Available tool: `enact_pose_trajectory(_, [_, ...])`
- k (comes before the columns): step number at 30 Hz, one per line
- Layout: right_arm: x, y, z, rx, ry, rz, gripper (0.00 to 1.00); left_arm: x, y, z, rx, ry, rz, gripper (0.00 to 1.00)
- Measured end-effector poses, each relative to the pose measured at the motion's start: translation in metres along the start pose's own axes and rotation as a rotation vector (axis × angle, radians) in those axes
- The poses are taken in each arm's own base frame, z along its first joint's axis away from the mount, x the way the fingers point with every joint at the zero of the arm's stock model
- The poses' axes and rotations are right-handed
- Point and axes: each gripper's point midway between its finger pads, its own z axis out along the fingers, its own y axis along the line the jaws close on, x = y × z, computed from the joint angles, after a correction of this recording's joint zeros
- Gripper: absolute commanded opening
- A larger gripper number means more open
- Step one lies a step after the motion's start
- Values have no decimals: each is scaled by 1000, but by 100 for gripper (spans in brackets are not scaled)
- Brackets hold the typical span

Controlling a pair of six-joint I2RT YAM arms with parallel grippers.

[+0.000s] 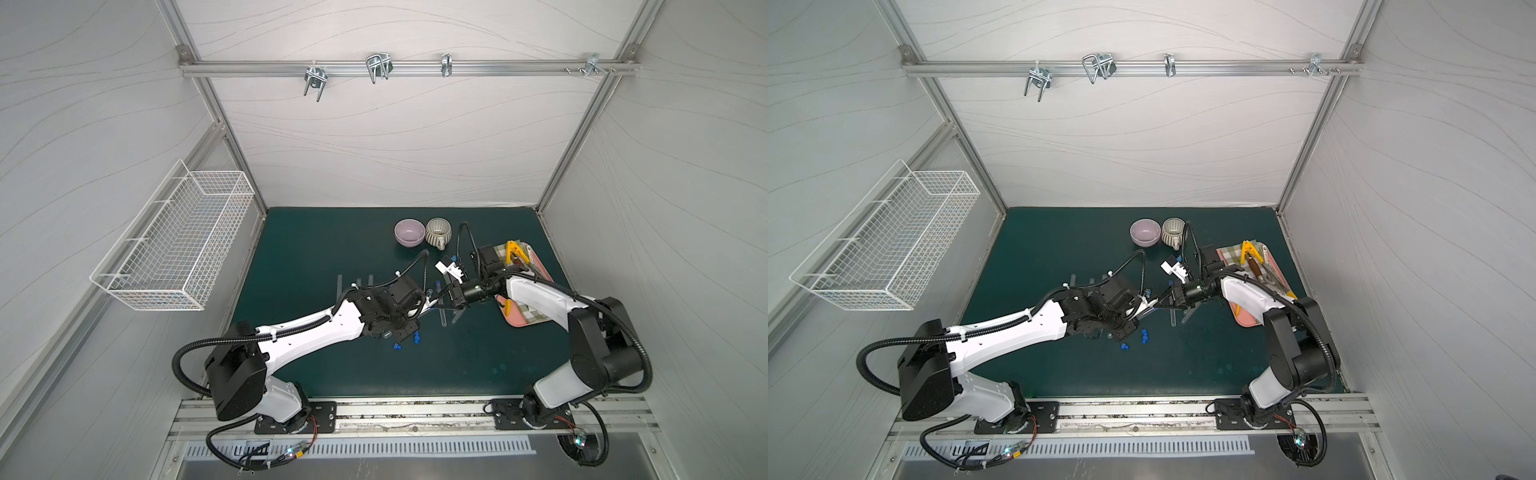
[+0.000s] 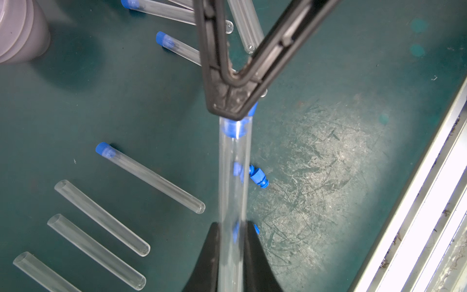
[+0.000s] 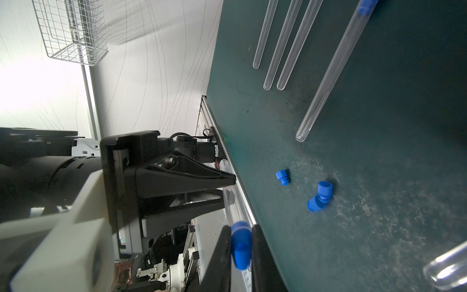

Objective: Remove stoppers from test tubes
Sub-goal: Open the stopper on the test tube, then place the stopper at the center of the board.

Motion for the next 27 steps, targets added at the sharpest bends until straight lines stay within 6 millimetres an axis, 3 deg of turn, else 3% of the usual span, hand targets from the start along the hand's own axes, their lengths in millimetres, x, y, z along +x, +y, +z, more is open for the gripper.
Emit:
enact_pose_trajectory(17, [-8,-12,-13,69,-46,9,7,17,7,3,-44,66,-16,0])
enact_pose_trajectory(21, [-4,-25,-15,142,-39,17,8,19,20,3,-74,69,-104,0])
enact_pose_trajectory(27, [8,-45,-4,251,18,20,8,26,61,2,-138,59,-380,0])
